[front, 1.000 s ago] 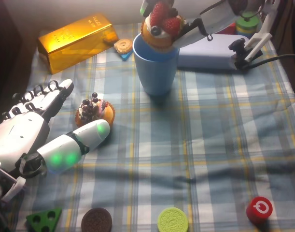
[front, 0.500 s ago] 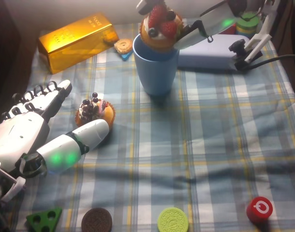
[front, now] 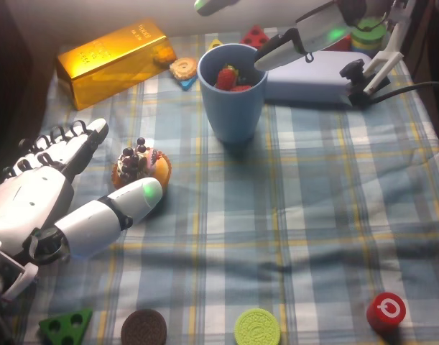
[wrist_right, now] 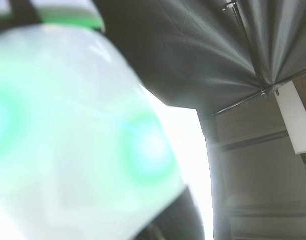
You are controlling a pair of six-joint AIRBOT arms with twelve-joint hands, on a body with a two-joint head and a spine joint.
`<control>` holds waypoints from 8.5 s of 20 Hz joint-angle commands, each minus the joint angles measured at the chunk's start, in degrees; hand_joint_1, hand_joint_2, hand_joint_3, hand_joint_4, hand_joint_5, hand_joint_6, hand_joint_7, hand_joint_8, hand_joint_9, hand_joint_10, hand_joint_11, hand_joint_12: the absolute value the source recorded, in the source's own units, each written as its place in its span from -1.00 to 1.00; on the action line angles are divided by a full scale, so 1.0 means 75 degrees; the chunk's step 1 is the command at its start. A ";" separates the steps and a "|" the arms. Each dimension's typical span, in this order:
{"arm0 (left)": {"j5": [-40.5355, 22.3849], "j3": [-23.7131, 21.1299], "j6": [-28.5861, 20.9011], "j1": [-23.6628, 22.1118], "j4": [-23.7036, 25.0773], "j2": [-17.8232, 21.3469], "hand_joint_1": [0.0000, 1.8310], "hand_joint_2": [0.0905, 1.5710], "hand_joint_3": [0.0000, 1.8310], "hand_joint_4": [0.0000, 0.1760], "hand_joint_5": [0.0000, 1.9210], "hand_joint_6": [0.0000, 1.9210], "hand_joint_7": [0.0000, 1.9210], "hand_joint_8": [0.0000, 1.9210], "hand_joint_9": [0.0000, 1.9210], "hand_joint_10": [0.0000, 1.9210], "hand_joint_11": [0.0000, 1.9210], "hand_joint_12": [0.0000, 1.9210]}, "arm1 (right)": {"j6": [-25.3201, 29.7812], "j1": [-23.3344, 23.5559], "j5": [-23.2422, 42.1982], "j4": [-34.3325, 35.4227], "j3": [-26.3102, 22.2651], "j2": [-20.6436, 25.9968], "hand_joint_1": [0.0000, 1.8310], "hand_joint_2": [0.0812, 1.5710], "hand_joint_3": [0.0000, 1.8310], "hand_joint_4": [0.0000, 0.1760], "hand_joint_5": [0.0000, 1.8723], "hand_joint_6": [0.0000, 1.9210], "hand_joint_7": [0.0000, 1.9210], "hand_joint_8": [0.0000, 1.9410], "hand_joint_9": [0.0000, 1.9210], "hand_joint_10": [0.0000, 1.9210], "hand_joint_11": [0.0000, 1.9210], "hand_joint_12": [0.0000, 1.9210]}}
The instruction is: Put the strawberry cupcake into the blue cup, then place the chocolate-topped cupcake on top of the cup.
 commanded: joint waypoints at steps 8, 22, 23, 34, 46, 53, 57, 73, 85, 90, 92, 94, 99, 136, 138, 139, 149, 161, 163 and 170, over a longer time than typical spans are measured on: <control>-0.0723 0.0014 -0.0018 -0.0164 0.0479 0.0114 -0.97 0.13 -1.00 0.31 -0.93 -1.00 -0.91 -0.99 -0.92 -1.00 -1.00 -1.00 | -0.0961 0.0037 0.0112 0.0599 -0.1161 0.1307 -0.97 0.35 -0.97 0.11 -0.70 -1.00 -0.68 -1.00 -0.80 -1.00 -1.00 -0.95; -0.0167 0.0356 -0.0011 -0.0525 0.0669 0.0383 -0.16 0.02 -1.00 0.44 -0.77 -0.98 -0.90 -0.99 -0.89 -0.99 -0.94 -0.98 | -0.2831 -0.1731 0.0335 0.2453 -0.3447 0.3883 -1.00 0.16 -1.00 0.61 -0.93 -1.00 -0.84 -0.98 -0.94 -0.99 -1.00 -1.00; -0.0144 0.0381 -0.0011 -0.0550 0.0670 0.0377 -0.15 0.01 -1.00 0.43 -0.76 -0.97 -0.90 -0.99 -0.90 -0.99 -0.94 -0.97 | -0.3175 -0.1918 0.0388 0.2726 -0.3701 0.4109 -1.00 0.17 -1.00 0.37 -0.94 -1.00 -0.80 -0.99 -0.92 -0.99 -1.00 -1.00; 0.0745 0.1132 -0.0017 -0.1036 0.0662 -0.0137 -0.18 0.01 -1.00 0.81 -0.59 -0.98 -0.89 -1.00 -0.92 -1.00 -0.95 -0.98 | -0.5456 -0.5607 0.2788 0.6469 -0.5392 0.5539 -0.96 0.15 -1.00 -0.50 -0.99 -1.00 -0.81 -0.98 -0.92 -0.99 -1.00 -1.00; 0.1199 0.1595 -0.0019 -0.1188 0.0391 -0.0449 -0.07 -0.04 -1.00 0.63 -0.53 -0.99 -0.88 -1.00 -0.90 -1.00 -0.90 -0.95 | -0.5456 -0.6956 0.3824 0.7411 -0.5471 0.5456 -0.90 0.18 -0.99 -0.34 -0.97 -0.99 -0.82 -0.99 -0.92 -1.00 -0.95 -0.96; 0.1277 0.1686 -0.0019 -0.1194 0.0310 -0.0526 0.03 -0.01 -1.00 0.60 -0.07 -0.98 -0.74 -0.99 -0.78 -0.99 -0.82 -0.91 | -0.5456 -0.6978 0.3853 0.7439 -0.5454 0.5365 -0.89 0.14 -1.00 -0.08 -0.94 -1.00 -0.80 -1.00 -0.89 -1.00 -1.00 -0.65; 0.1270 0.1677 -0.0019 -0.1204 0.0316 -0.0526 0.19 0.21 -1.00 0.96 0.33 -0.56 -0.64 -1.00 -0.68 -1.00 -0.79 -0.89 | -0.5456 -0.6989 0.3853 0.7444 -0.5434 0.5326 -0.90 0.13 -1.00 0.07 -0.94 -1.00 -0.80 -1.00 -0.89 -1.00 -1.00 -0.94; 0.0480 0.1180 -0.0015 -0.2009 0.1196 0.0127 0.15 0.31 -1.00 1.00 0.13 -0.17 -0.67 -1.00 -0.77 -1.00 -1.00 -0.44 | -0.5447 -0.7160 0.3853 0.7638 -0.5382 0.5131 -0.87 0.16 -1.00 -0.66 -0.97 -1.00 -0.81 -1.00 -0.93 -0.99 -1.00 -0.81; 0.1584 0.2059 -0.0015 -0.3896 0.2291 -0.0244 0.12 0.34 -1.00 1.00 0.07 -0.07 -0.67 -1.00 -0.86 -1.00 -1.00 -1.00 | -0.5382 -0.7286 0.3855 0.7707 -0.5354 0.5012 -0.90 0.18 -1.00 -0.98 -0.96 -1.00 -0.82 -1.00 -0.91 -1.00 -1.00 -0.76; 0.1962 0.2582 -0.0017 -0.4330 0.2461 -0.0808 0.15 0.30 -1.00 1.00 0.14 -0.18 -0.65 -1.00 -0.73 -1.00 -0.99 -0.40 | -0.5292 -0.7321 0.3869 0.7708 -0.5331 0.4999 -0.89 0.17 -1.00 -1.00 -0.95 -1.00 -0.82 -1.00 -0.91 -0.99 -1.00 -0.69; 0.2105 0.2810 -0.0044 -0.4435 0.2487 -0.1092 0.15 0.30 -1.00 1.00 0.13 -0.17 -0.67 -1.00 -0.77 -0.99 -1.00 -0.54 | -0.5291 -0.7336 0.3884 0.7706 -0.5327 0.4996 -0.91 0.19 -0.99 -1.00 -0.95 -1.00 -0.81 -0.99 -0.90 -0.99 -1.00 -0.69; 0.2253 0.3011 -0.0244 -0.4466 0.2489 -0.1280 0.14 0.30 -1.00 1.00 0.13 -0.17 -0.67 -1.00 -0.76 -0.99 -0.97 -0.60 | -0.5291 -0.7341 0.3900 0.7705 -0.5313 0.4964 -0.92 0.20 -1.00 -1.00 -0.95 -1.00 -0.81 -1.00 -0.90 -1.00 -1.00 -0.79; 0.2516 0.3199 -0.1082 -0.4382 0.2661 -0.1383 0.14 0.30 -1.00 0.99 -0.07 -0.69 -0.70 -0.99 -0.75 -0.99 -0.99 -0.47 | -0.5263 -0.7390 0.3921 0.7707 -0.5312 0.4950 -0.93 0.17 -1.00 -0.54 -0.94 -1.00 -0.80 -1.00 -0.93 -1.00 -1.00 -0.97; 0.2786 0.3026 -0.1082 -0.4320 0.2824 -0.1115 0.12 0.11 -0.99 1.00 -0.23 -1.00 -0.75 -1.00 -0.76 -0.99 -0.95 -0.48 | -0.4942 -0.7522 0.3921 0.7721 -0.5162 0.4734 -0.86 0.30 -0.99 -1.00 -0.95 -1.00 -0.85 -1.00 -0.91 -0.99 -0.85 -0.90; 0.2781 0.3025 -0.1082 -0.4324 0.2826 -0.1113 0.09 0.11 -0.99 1.00 -0.23 -1.00 -0.75 -1.00 -0.77 -1.00 -0.96 -0.48 | -0.4938 -0.7525 0.3921 0.7721 -0.5161 0.4734 -0.89 0.30 -1.00 -1.00 -0.95 -1.00 -0.84 -1.00 -0.91 -0.99 -0.92 -0.92; 0.2778 0.3025 -0.1082 -0.4329 0.2826 -0.1110 0.10 0.13 -0.99 1.00 -0.24 -1.00 -0.76 -1.00 -0.78 -1.00 -0.97 -0.48 | -0.4935 -0.7525 0.3921 0.7721 -0.5161 0.4733 -0.89 0.30 -1.00 -0.90 -0.95 -1.00 -0.84 -1.00 -0.92 -1.00 -0.94 -0.93; 0.2758 0.2974 -0.1082 -0.4314 0.2863 -0.1074 0.05 0.12 -1.00 1.00 -0.37 -1.00 -0.78 -1.00 -0.80 -1.00 -1.00 -0.53 | -0.4921 -0.7547 0.3921 0.7723 -0.5153 0.4706 -0.82 0.24 -1.00 -0.76 -0.95 -1.00 -0.85 -1.00 -0.88 -0.99 -0.77 -0.83; 0.2733 0.2834 -0.1082 -0.4298 0.2910 -0.0925 0.03 0.04 -1.00 1.00 -0.39 -1.00 -0.79 -1.00 -0.82 -1.00 -1.00 -0.62 | -0.4876 -0.7583 0.3919 0.7739 -0.5127 0.4675 -0.84 0.25 -1.00 -0.87 -0.95 -1.00 -0.85 -1.00 -0.91 -1.00 -0.93 -0.85; 0.2693 0.2692 -0.1082 -0.4286 0.3005 -0.0787 0.03 0.00 -1.00 0.69 -0.41 -1.00 -0.79 -1.00 -0.84 -1.00 -1.00 -0.68 | -0.4874 -0.7596 0.3919 0.7766 -0.5123 0.4681 -0.83 0.25 -1.00 -0.78 -0.94 -0.99 -0.84 -0.99 -0.89 -0.99 -0.88 -0.82; 0.2420 0.2103 -0.1077 -0.3923 0.3125 -0.0055 -0.30 0.11 -0.99 0.36 -0.64 -1.00 -0.83 -1.00 -0.88 -1.00 -1.00 -0.66 | -0.4877 -0.7664 0.4008 0.7981 -0.5145 0.4715 -0.90 0.29 -1.00 -0.49 -0.96 -1.00 -0.85 -1.00 -0.96 -1.00 -0.99 -0.91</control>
